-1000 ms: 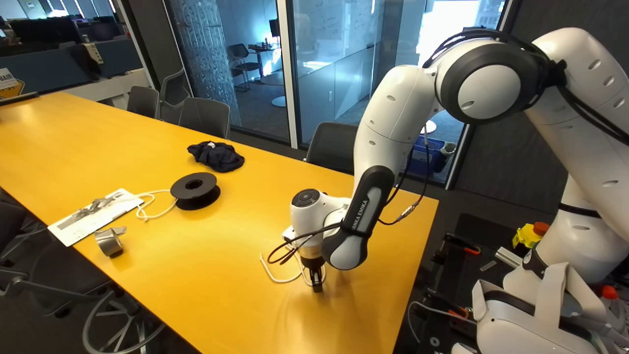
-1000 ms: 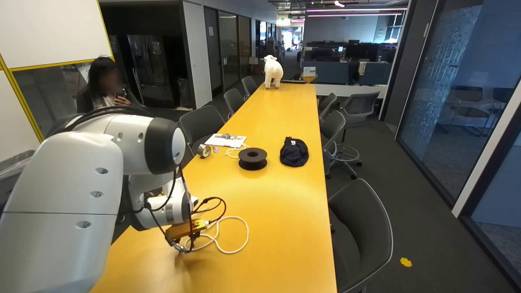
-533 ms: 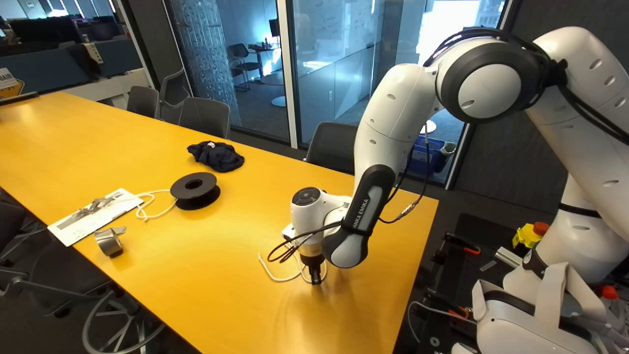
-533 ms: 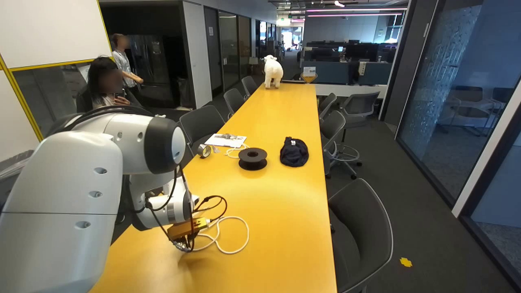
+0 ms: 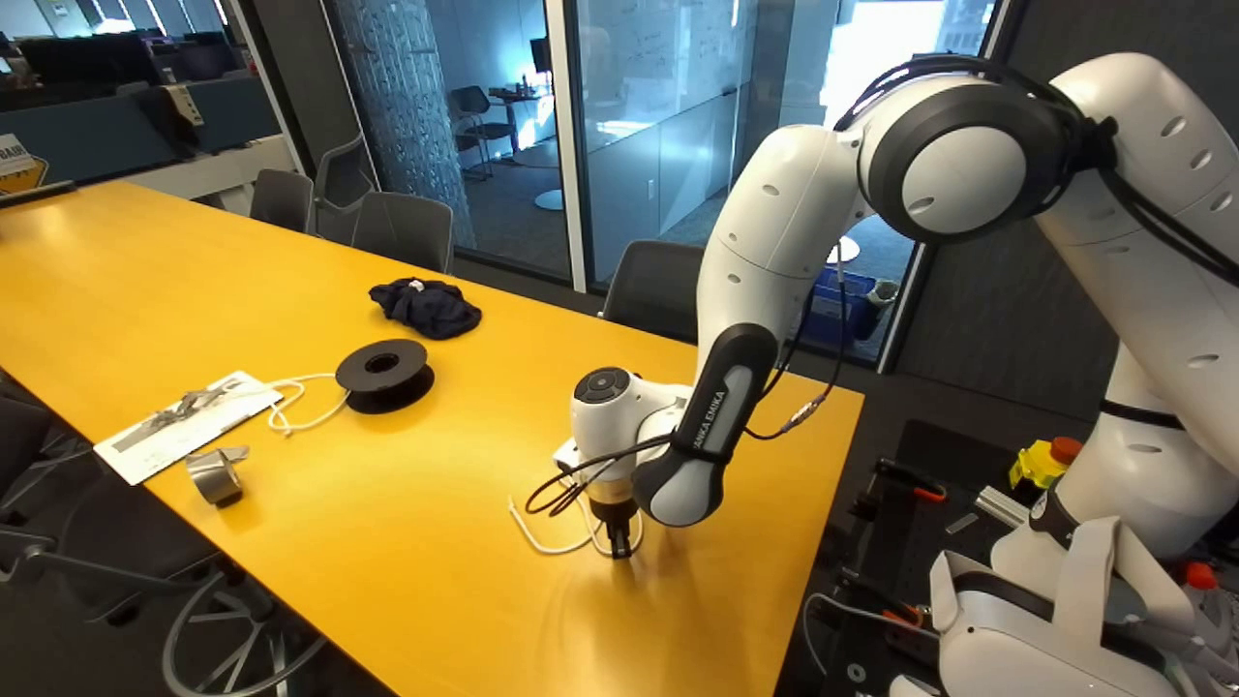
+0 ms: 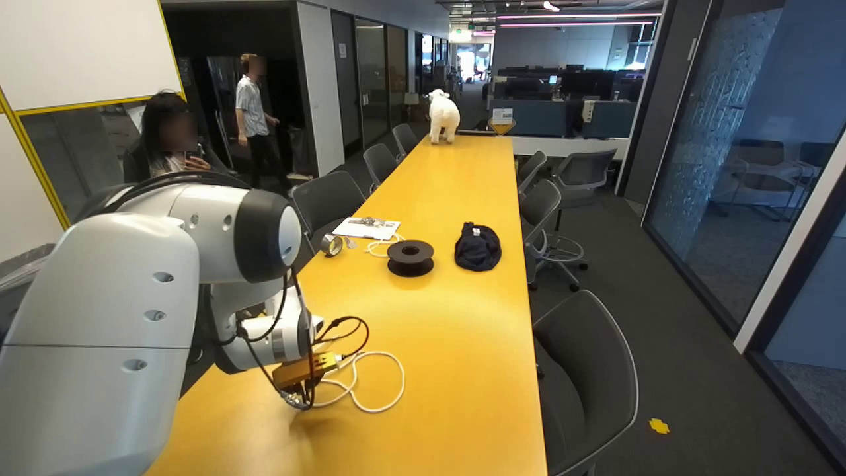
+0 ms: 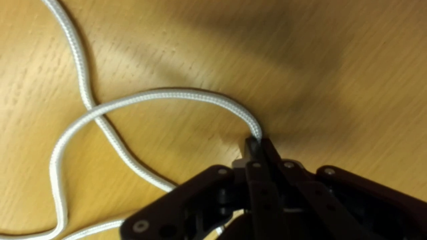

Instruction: Untangle the rope

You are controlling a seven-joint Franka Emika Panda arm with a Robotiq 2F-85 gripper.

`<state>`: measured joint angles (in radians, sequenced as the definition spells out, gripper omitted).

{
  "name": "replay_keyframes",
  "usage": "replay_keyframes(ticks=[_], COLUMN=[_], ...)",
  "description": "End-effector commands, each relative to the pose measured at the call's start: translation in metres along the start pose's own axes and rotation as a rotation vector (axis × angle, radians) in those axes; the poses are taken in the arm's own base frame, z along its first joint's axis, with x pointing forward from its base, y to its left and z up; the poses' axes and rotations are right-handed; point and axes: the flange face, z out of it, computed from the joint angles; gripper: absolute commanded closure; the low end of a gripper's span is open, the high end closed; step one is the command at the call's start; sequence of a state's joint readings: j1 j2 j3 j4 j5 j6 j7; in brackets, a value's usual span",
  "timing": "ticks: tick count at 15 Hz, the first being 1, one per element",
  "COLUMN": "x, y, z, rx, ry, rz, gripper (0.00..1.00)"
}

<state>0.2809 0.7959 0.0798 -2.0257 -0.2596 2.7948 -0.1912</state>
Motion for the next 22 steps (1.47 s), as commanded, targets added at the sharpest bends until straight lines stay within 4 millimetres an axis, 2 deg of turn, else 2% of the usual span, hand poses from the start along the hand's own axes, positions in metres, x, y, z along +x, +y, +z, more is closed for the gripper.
replay_keyframes(ticks=[1, 7, 12, 16, 22], x=[0.013, 0.041, 0.061, 0.072, 0.08], y=[0.012, 0.034, 0.059, 0.077, 0.09], z=[-0.022, -0.047, -0.056, -0.049, -0.022], rx=[-0.017, -0.065, -0.092, -0.102, -0.083], ry=[0.01, 0.006, -0.002, -0.001, -0.009], rz=[-0.003, -0.002, 0.003, 0.021, 0.046], gripper=[0.99, 0.99, 0.99, 0.99, 0.99])
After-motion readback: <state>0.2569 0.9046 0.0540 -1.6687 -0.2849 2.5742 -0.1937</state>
